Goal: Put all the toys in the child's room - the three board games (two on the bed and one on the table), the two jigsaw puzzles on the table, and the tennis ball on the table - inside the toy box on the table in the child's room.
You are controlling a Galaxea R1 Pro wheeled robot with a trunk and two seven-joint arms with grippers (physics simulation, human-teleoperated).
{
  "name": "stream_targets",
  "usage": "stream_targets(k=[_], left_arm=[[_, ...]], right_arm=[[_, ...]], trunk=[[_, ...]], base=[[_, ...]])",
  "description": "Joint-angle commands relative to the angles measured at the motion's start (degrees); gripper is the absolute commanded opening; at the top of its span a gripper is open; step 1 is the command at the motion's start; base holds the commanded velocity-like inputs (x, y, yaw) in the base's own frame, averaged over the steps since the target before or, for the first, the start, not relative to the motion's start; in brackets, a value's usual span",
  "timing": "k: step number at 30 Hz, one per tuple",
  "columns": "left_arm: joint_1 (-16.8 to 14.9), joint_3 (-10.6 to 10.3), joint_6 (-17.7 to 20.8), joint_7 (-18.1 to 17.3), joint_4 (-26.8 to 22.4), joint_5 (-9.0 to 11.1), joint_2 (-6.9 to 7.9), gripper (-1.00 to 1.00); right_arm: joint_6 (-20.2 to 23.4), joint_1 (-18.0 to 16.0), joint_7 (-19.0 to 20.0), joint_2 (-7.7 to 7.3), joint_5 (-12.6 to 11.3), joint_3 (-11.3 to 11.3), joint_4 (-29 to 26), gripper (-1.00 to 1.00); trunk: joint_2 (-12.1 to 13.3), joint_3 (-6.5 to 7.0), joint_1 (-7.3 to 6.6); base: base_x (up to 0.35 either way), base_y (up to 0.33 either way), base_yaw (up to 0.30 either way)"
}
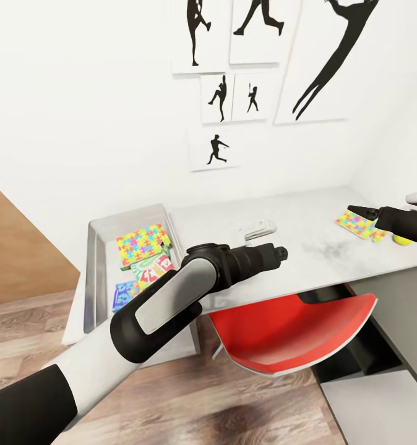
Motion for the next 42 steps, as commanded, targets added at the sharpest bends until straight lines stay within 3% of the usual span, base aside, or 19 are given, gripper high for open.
stream_targets(k=[1,16,29,42], left_arm=[[-0.07,0.02,0.46,0.34,-0.03,0.12,-0.02,1.0],[0.15,-0.04,0.39,-3.65,-0.02,0.12,-0.05,1.0],[0.38,-0.07,0.37,-6.38,-0.01,0.12,0.06,1.0],[0.69,-0.08,0.42,-6.89,0.05,0.12,0.32,1.0]], right_arm=[[0.25,-0.07,0.6,-0.01,0.54,-0.06,0.0,1.0],[0.25,2.84,0.69,-0.45,0.45,-0.23,-0.05,1.0],[0.25,12.06,0.75,-0.91,0.31,-0.8,-0.07,1.0],[0.25,17.58,4.33,-0.91,0.51,-0.99,-0.02,1.0]], trunk=[[-0.1,0.0,0.04],[-0.1,1.42,0.04],[-0.1,2.65,0.04],[-0.1,3.88,0.04]], base=[[0.0,-0.014,0.0],[0.0,-0.005,0.0],[0.0,0.0,0.0],[0.0,0.0,0.0]])
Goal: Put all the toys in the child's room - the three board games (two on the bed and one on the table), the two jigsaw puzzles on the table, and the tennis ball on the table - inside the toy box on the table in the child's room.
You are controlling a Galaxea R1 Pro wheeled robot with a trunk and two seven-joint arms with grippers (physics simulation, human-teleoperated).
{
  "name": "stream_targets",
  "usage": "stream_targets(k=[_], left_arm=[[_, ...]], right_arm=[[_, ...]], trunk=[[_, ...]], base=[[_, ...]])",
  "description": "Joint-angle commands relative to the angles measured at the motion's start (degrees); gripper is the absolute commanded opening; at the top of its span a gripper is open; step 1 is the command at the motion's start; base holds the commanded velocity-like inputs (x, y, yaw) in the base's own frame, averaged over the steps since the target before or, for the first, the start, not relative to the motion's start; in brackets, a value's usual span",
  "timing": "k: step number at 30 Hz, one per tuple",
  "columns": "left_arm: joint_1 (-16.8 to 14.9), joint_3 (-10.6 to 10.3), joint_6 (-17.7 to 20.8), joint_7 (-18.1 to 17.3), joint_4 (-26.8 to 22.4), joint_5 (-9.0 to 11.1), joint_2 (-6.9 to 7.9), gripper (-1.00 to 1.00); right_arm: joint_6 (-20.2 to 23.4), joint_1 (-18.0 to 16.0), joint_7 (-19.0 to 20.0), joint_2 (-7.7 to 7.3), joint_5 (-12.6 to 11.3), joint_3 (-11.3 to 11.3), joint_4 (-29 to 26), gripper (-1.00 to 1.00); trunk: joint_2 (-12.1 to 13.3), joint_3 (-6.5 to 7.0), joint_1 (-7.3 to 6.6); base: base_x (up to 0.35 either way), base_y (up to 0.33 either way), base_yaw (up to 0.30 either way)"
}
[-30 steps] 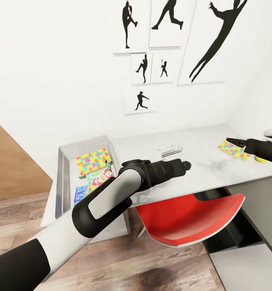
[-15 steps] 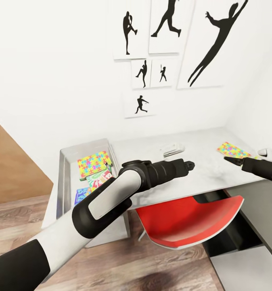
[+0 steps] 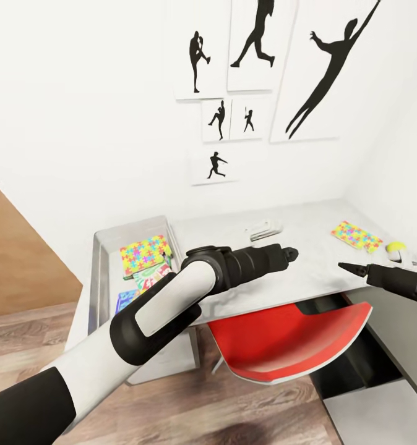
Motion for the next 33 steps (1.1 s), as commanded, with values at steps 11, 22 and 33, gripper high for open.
stream_targets(k=[11,22,33], left_arm=[[0.39,0.02,0.2,0.23,0.72,-0.01,0.08,1.0],[0.79,0.02,0.19,0.09,1.11,-0.09,0.05,1.0],[0.96,0.04,0.19,-0.67,1.3,-0.17,0.12,1.0]], right_arm=[[-4.48,5.04,2.16,-0.06,1.02,-0.77,0.03,1.0],[-6.82,6.91,2.8,-0.07,1.14,-1.35,0.02,1.0],[-7.33,7.34,3.1,-0.15,1.16,-3.98,0.01,1.0]], trunk=[[-0.1,0.94,0.04],[-0.1,1.99,0.04],[-0.1,3.03,0.04]], base=[[0.0,0.0,0.0],[0.0,0.0,0.0],[0.0,0.0,0.0]])
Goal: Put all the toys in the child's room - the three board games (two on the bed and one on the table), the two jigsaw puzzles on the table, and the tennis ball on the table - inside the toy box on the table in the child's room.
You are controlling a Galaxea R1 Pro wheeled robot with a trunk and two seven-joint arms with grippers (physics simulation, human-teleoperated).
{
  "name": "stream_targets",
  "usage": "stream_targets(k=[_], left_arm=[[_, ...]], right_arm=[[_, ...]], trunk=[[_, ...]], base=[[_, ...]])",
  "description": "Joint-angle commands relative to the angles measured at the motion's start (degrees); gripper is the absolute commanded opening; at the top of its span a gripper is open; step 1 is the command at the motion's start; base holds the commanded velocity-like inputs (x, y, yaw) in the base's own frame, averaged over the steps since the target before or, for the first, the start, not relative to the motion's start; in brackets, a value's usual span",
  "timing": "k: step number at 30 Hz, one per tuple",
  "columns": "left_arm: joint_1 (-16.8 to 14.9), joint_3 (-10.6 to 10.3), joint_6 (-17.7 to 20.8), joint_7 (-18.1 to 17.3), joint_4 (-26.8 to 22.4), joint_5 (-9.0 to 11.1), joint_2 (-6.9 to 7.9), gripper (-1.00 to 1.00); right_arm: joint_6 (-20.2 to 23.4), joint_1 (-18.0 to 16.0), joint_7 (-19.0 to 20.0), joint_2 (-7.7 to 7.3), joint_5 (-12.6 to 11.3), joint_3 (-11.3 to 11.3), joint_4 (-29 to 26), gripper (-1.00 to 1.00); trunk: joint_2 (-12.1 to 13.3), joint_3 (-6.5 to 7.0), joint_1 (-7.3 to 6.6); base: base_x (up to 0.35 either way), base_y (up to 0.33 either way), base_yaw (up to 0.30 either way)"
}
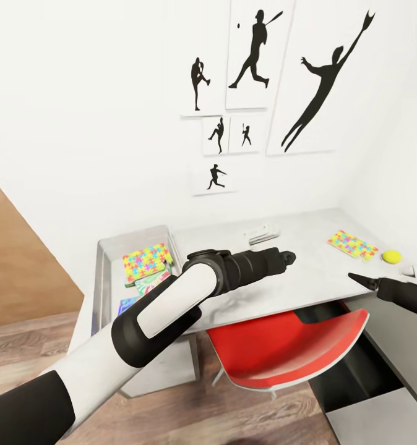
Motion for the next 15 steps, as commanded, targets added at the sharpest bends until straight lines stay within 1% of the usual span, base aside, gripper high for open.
stream_targets(k=[1,7,15], left_arm=[[-0.05,0.03,0.21,0.29,0.02,0.23,0.0,1.0],[0.26,0.17,0.21,0.13,0.16,-0.24,0.11,1.0],[1.06,0.46,0.21,0.04,0.51,-1.22,0.16,1.0]], right_arm=[[0.26,-0.04,0.43,-0.01,0.29,-0.5,-0.01,1.0],[0.13,0.01,0.47,0.03,0.33,-1.5,0.1,1.0],[-0.1,-0.07,0.47,0.1,0.62,-1.92,0.56,1.0]], trunk=[[-0.11,-0.01,0.04],[-0.11,0.56,0.04],[-0.11,1.31,0.04]], base=[[0.0,0.0,0.0],[0.0,0.0,0.0],[0.0,0.0,0.0]])
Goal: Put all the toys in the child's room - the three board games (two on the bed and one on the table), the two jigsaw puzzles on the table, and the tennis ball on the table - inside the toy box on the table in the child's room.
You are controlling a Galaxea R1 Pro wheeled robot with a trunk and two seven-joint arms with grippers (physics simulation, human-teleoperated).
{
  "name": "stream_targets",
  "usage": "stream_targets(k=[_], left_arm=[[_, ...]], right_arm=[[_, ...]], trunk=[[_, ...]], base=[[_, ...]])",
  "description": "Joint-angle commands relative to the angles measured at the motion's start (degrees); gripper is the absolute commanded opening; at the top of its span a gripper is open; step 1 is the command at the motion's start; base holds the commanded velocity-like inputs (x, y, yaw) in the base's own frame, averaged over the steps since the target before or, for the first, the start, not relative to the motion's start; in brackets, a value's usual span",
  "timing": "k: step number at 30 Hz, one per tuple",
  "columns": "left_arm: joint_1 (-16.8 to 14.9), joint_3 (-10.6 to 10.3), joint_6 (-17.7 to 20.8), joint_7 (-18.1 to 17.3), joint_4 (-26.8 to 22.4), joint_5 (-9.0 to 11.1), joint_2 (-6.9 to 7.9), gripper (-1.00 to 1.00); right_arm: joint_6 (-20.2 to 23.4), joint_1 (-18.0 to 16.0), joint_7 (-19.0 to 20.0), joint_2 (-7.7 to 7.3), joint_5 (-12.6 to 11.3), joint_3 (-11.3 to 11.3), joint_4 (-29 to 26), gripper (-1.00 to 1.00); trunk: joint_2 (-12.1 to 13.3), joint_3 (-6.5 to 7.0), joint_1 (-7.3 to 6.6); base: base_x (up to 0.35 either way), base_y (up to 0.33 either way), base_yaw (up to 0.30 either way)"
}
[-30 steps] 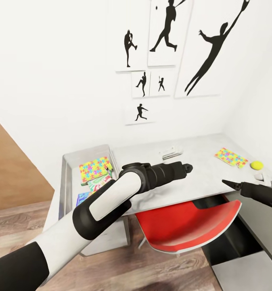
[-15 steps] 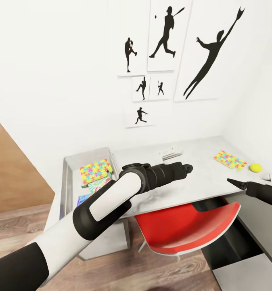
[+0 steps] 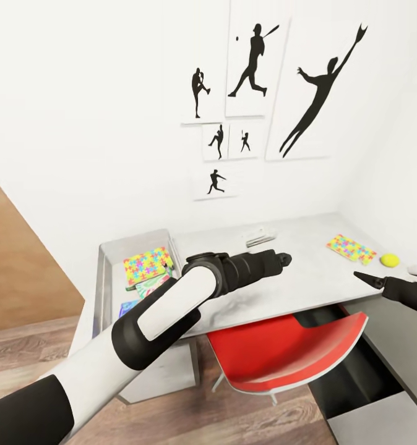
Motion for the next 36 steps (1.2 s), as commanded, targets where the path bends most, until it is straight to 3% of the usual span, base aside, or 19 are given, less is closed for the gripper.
stream_targets(k=[1,25,36], left_arm=[[0.11,0.06,0.2,0.36,0.06,-0.02,-0.02,1.0],[0.82,0.27,0.2,0.62,0.54,-2.04,-0.01,1.0],[0.85,0.23,0.2,0.46,0.58,-4.1,-0.07,1.0]], right_arm=[[0.25,-0.11,0.39,0.02,0.38,-0.14,0.21,1.0],[-0.51,-0.31,0.28,0.7,2.03,0.05,1.87,1.0],[-5.1,0.12,0.4,0.91,2.89,-0.21,2.01,1.0]], trunk=[[-0.11,-0.02,0.04],[-0.11,1.51,0.04],[-0.11,1.59,0.04]], base=[[0.0,0.0,0.0],[0.015,-0.028,0.0],[0.138,-0.214,0.0]])
